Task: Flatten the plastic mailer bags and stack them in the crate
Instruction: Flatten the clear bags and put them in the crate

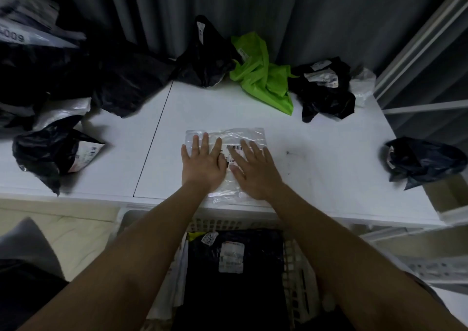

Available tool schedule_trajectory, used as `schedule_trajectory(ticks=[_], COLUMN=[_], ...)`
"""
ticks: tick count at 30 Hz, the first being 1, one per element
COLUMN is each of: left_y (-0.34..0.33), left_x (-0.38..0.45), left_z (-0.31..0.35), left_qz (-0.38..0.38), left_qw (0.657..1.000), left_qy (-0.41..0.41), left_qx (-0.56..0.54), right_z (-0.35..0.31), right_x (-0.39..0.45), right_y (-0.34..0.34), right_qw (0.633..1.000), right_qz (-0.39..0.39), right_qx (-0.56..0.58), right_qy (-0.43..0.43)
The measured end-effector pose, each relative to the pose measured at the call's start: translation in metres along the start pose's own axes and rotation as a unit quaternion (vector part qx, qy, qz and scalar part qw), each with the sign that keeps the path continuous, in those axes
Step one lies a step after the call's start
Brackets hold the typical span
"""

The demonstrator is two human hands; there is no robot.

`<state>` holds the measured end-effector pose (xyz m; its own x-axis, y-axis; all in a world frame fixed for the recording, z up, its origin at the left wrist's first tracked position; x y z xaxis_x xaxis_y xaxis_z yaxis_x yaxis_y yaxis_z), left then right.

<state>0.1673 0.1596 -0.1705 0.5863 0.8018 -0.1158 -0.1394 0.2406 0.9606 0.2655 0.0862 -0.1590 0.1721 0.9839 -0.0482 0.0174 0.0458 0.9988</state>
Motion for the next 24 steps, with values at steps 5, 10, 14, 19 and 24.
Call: schedule_trajectory(ticks=[5, 10, 14, 19, 24], left_y=[0.001, 0.026, 0.048, 0.046, 0.02], left_x=[0.0, -0.009, -0.02, -0.047, -0.074], left_z=[0.0, 0.015, 0.034, 0.033, 0.02], left_qz=[0.004, 0.062, 0.069, 0.031, -0.104], left_qw=[1.0, 0.994, 0.993, 0.994, 0.988], left_qy=[0.002, -0.011, -0.024, -0.097, -0.109], left_qx=[-0.012, 0.086, 0.089, 0.046, 0.032], right_z=[0.0, 0.003, 0.043, 0.08, 0.066], right_x=[-0.011, -0.01, -0.046, -0.09, -0.096], right_y=[0.0, 0.01, 0.035, 0.021, 0.012], right_qw=[0.997, 0.996, 0.948, 0.87, 0.845], right_qz=[0.052, 0.031, 0.101, 0.011, -0.034], right_qx=[0.035, 0.022, 0.165, 0.273, 0.352], right_qy=[-0.035, -0.08, -0.254, -0.409, -0.402])
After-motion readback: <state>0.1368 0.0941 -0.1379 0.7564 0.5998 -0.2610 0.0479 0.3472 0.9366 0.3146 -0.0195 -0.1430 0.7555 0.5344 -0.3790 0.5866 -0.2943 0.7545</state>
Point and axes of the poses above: each hand's wrist, its own x-axis towards the middle knuckle, its own y-axis out of the back of the hand, z = x × y, the point moved 8 cm from there along x, towards the middle knuckle, and after that the axes turned 3 degrees about -x, right-handed, at the moved point
